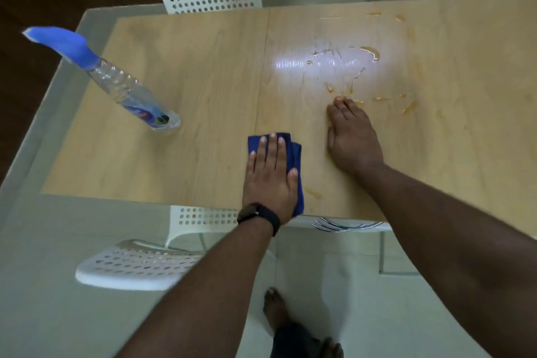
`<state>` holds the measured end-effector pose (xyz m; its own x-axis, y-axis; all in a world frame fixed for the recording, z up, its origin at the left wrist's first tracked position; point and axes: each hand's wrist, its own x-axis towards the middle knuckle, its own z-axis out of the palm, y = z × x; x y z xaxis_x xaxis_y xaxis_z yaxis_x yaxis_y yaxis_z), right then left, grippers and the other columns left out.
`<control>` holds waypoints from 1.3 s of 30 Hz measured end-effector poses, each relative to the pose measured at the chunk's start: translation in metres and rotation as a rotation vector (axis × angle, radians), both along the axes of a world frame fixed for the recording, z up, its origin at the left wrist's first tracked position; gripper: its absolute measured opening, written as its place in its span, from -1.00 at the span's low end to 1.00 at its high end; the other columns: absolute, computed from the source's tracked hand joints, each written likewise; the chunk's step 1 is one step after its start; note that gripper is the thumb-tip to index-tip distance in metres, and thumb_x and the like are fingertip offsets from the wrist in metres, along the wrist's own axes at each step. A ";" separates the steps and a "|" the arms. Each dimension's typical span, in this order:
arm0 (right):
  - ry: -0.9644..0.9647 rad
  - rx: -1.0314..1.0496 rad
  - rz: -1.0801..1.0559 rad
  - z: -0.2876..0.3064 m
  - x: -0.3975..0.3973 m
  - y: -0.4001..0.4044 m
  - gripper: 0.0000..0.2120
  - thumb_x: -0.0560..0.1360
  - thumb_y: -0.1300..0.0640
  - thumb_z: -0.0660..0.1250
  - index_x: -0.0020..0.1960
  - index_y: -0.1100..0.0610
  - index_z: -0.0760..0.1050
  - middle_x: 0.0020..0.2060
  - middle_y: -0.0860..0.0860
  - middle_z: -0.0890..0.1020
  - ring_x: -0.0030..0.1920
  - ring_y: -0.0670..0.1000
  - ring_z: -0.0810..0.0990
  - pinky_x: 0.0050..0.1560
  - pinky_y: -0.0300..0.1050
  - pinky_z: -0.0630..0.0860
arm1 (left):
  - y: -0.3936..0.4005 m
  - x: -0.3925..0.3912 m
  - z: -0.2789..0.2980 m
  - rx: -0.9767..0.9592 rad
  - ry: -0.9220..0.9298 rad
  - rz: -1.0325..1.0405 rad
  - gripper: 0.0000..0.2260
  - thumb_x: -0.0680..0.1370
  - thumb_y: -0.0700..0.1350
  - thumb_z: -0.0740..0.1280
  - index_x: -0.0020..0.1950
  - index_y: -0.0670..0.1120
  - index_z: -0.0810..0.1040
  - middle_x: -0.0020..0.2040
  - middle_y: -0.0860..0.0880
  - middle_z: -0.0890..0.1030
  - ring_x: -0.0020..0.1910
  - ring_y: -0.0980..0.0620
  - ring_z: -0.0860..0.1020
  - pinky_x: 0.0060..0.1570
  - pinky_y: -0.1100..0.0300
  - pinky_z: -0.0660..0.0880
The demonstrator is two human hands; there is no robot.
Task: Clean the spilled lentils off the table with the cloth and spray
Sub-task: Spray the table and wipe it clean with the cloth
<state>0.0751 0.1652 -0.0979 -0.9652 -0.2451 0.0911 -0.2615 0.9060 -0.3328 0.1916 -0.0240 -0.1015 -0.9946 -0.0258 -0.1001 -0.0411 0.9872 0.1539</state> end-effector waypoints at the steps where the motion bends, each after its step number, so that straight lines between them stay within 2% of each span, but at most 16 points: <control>1: -0.006 -0.006 -0.003 0.002 0.001 -0.001 -0.49 0.69 0.06 0.07 0.59 0.22 0.34 0.59 0.16 0.34 0.63 0.15 0.20 0.64 0.09 0.12 | 0.001 0.014 0.000 -0.004 -0.008 0.003 -0.38 0.70 0.11 -0.14 0.71 -0.10 -0.18 0.71 -0.05 -0.20 0.68 -0.02 -0.23 0.65 -0.07 -0.12; 8: -0.018 0.012 -0.015 0.006 0.002 -0.002 -0.49 0.71 0.06 0.08 0.63 0.19 0.28 0.62 0.13 0.29 0.66 0.12 0.15 0.65 0.09 0.08 | -0.003 0.016 -0.002 -0.058 -0.003 0.000 -0.37 0.68 0.13 -0.17 0.70 -0.09 -0.24 0.70 -0.05 -0.27 0.67 -0.02 -0.28 0.64 -0.07 -0.14; 14: -0.022 0.012 -0.032 0.000 0.000 -0.003 -0.48 0.74 0.00 0.04 0.66 0.13 0.22 0.65 0.07 0.23 0.67 0.06 0.08 0.66 0.07 0.06 | -0.014 -0.041 -0.004 -0.057 -0.003 -0.049 -0.36 0.67 0.14 -0.18 0.70 -0.09 -0.21 0.70 -0.05 -0.24 0.68 -0.02 -0.24 0.64 -0.07 -0.14; 17: 0.002 -0.005 -0.027 0.001 0.000 -0.004 -0.50 0.70 0.08 0.14 0.61 0.18 0.31 0.61 0.12 0.32 0.65 0.10 0.16 0.65 0.06 0.10 | -0.012 -0.089 -0.001 -0.040 0.011 -0.016 -0.35 0.65 0.14 -0.19 0.71 -0.10 -0.18 0.71 -0.05 -0.19 0.68 -0.03 -0.20 0.64 -0.07 -0.12; 20: -0.002 0.016 -0.027 0.002 -0.008 -0.001 -0.52 0.66 0.07 0.22 0.55 0.18 0.42 0.55 0.13 0.42 0.60 0.13 0.28 0.61 0.08 0.22 | -0.007 -0.133 -0.001 -0.048 0.013 -0.005 -0.35 0.65 0.13 -0.20 0.71 -0.11 -0.18 0.71 -0.06 -0.18 0.68 -0.03 -0.18 0.64 -0.06 -0.12; 23: -0.017 0.031 -0.009 0.013 -0.039 0.003 -0.61 0.63 0.05 0.24 0.39 0.17 0.54 0.34 0.10 0.59 0.40 0.12 0.45 0.42 0.06 0.43 | -0.005 -0.174 0.001 -0.056 0.017 -0.017 -0.35 0.65 0.13 -0.21 0.71 -0.11 -0.18 0.71 -0.06 -0.18 0.68 -0.04 -0.18 0.64 -0.05 -0.12; 25: -0.017 0.049 0.000 0.018 -0.069 0.004 -0.63 0.63 0.04 0.23 0.36 0.17 0.55 0.29 0.09 0.60 0.34 0.11 0.46 0.35 0.05 0.47 | -0.004 -0.198 0.001 -0.057 0.018 -0.018 -0.35 0.65 0.14 -0.21 0.71 -0.11 -0.17 0.71 -0.06 -0.17 0.69 -0.03 -0.18 0.64 -0.05 -0.12; 29: -0.032 0.122 -0.008 0.020 -0.140 0.012 -0.57 0.68 -0.02 0.17 0.48 0.13 0.47 0.48 0.11 0.49 0.52 0.16 0.35 0.53 0.14 0.33 | -0.003 -0.242 0.001 -0.051 0.014 -0.025 -0.35 0.65 0.13 -0.19 0.71 -0.10 -0.17 0.71 -0.06 -0.18 0.68 -0.03 -0.18 0.64 -0.06 -0.13; 32: -0.049 0.144 -0.004 0.020 -0.188 0.020 -0.54 0.69 -0.06 0.10 0.51 0.09 0.42 0.54 0.09 0.42 0.56 0.16 0.29 0.55 0.15 0.27 | -0.002 -0.281 0.001 -0.051 0.012 -0.033 -0.35 0.65 0.13 -0.19 0.71 -0.10 -0.17 0.71 -0.06 -0.18 0.68 -0.03 -0.18 0.64 -0.06 -0.13; 39: -0.102 0.088 -0.061 0.012 -0.206 0.021 -0.42 0.70 -0.14 -0.07 0.66 0.04 0.20 0.66 0.02 0.20 0.66 0.07 0.08 0.64 0.11 0.09 | 0.002 -0.389 0.001 -0.069 0.013 -0.027 -0.36 0.68 0.13 -0.14 0.71 -0.11 -0.13 0.72 -0.07 -0.11 0.69 -0.05 -0.13 0.65 -0.07 -0.11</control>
<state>-0.1306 0.1858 -0.0863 -0.9818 -0.1881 -0.0271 -0.1737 0.9461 -0.2733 -0.1976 -0.0222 -0.1008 -0.9963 -0.0057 -0.0861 -0.0131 0.9962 0.0856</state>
